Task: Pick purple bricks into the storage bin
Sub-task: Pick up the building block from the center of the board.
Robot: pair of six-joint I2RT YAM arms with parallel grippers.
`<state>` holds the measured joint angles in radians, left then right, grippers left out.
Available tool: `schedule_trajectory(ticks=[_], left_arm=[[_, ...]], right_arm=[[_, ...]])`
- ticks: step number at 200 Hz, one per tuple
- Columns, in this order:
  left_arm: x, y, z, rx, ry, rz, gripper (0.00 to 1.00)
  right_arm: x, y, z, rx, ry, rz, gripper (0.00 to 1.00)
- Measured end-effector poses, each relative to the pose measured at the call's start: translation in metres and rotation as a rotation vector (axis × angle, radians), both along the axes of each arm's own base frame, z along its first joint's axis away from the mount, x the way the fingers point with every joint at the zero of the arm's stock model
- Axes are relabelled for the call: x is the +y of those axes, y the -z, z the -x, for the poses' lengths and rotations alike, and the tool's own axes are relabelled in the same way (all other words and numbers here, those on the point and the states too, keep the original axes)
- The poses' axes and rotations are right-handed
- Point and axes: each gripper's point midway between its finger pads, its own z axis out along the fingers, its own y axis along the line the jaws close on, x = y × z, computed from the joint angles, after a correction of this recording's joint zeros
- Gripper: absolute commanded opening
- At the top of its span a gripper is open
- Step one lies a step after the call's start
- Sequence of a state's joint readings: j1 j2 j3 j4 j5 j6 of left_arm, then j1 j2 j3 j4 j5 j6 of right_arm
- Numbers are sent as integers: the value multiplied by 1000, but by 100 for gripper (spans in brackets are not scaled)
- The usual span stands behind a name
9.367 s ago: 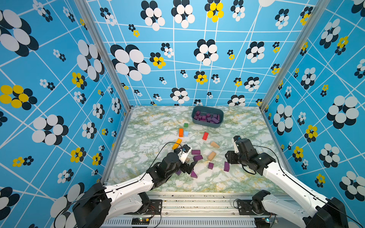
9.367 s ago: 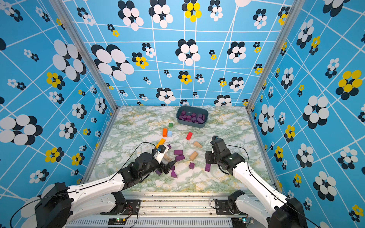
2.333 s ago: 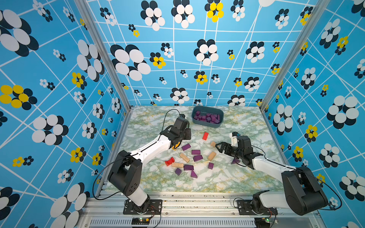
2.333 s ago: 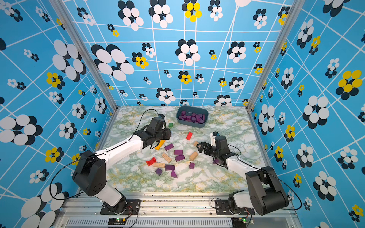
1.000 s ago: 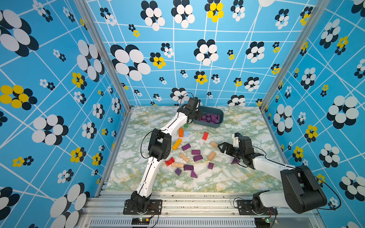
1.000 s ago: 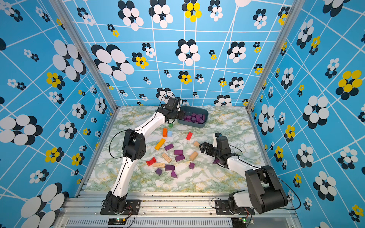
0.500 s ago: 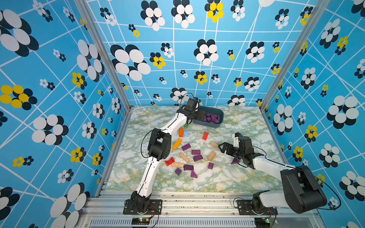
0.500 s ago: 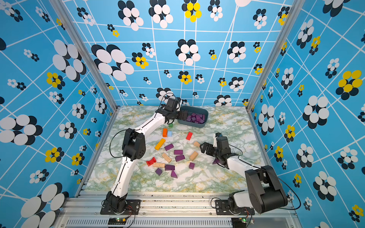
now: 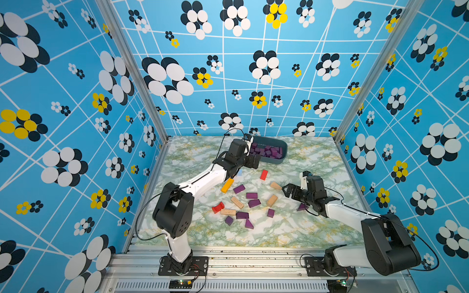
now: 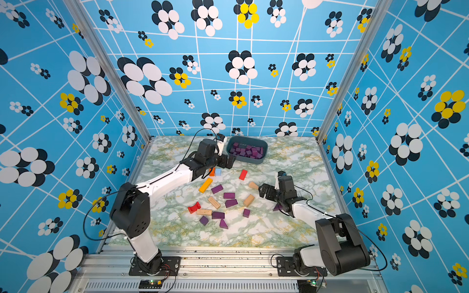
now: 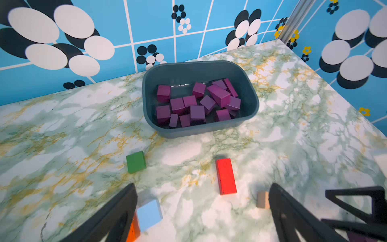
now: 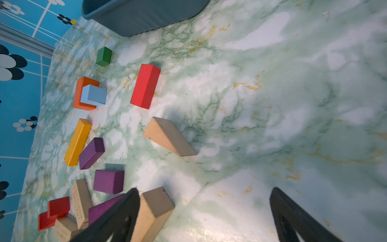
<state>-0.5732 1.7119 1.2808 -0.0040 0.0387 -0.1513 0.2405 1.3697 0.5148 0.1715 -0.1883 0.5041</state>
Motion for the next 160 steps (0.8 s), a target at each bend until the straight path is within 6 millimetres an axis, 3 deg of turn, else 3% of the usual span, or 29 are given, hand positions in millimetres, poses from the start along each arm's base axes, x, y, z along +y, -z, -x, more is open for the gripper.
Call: schedule_trajectory(ticks=[19,49,74,122,160], left_arm=[[15,16,26,11,5,-13,99],[37,67,63,94,16,-59,100],[46,94,81,155,30,-87,99],[50,84,86,117,48,-107,97],[56,90,90,125,61,-165,99]], right_arm=[[-1,1,1,3,1,6,99],[-1,0,0,0,1,5,99],[1,-2,-2,-14,-3,-1,98],[6,-5,-2,-34,-26,-30,98],[7,-7,-3,-46,-30,-36,98]])
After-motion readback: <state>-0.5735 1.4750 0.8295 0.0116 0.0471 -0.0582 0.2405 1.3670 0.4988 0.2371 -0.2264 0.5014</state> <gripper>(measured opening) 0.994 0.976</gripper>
